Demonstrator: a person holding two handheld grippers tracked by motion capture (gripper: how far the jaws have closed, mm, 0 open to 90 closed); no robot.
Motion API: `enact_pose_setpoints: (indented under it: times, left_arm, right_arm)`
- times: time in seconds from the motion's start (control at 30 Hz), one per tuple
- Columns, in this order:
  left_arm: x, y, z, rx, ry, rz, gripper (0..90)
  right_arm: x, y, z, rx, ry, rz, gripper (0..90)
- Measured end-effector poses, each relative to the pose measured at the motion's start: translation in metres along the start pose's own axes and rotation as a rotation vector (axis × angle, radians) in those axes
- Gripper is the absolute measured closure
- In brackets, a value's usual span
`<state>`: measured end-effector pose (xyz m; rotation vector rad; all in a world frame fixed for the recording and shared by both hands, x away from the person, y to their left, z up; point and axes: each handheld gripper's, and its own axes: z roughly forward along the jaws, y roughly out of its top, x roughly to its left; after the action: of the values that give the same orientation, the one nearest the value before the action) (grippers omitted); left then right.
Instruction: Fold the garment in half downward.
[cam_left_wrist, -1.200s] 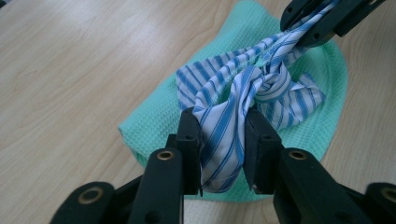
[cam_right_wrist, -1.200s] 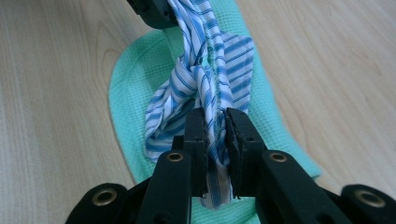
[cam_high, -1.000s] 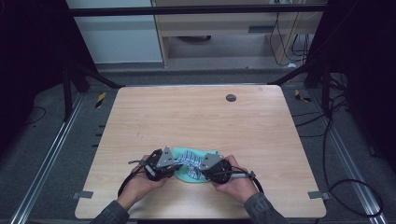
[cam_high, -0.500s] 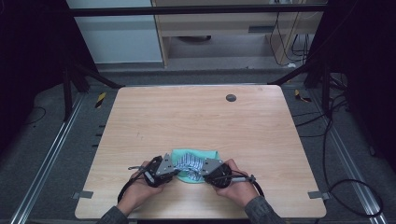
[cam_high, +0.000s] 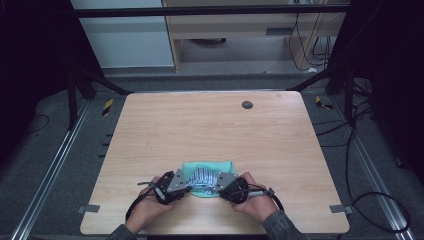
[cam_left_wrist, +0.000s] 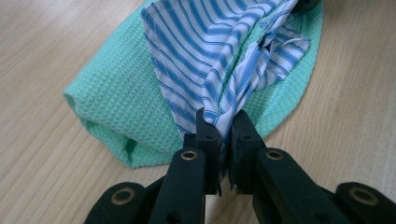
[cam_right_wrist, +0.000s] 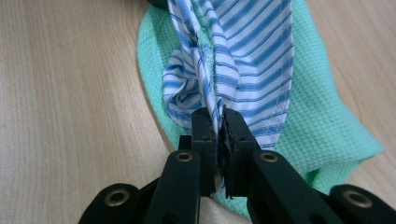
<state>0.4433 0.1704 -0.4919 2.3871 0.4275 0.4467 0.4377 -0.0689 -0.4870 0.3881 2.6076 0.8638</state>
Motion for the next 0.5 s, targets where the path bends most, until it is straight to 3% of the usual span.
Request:
enact_pose_setpoints:
  times: [0.23,0.37,0.5]
  left_arm:
    - [-0.0034,-0.0005,-0.0005,0.007,0.007,0.024,84.6]
    - [-0.0047,-0.0032,-0.0014,-0.012,0.000,-0.011,83.8]
    - [-0.0063,-0.0049,-0.0053,-0.033,-0.003,-0.037,78.4]
  right_arm:
    - [0.0040,-0.0020,0.0013,0.009,0.015,-0.007,84.6]
    - [0.0044,-0.0044,0.0014,-0.005,0.013,0.011,83.4]
    - [0.0054,-0.0052,-0.0003,-0.009,0.005,0.007,76.7]
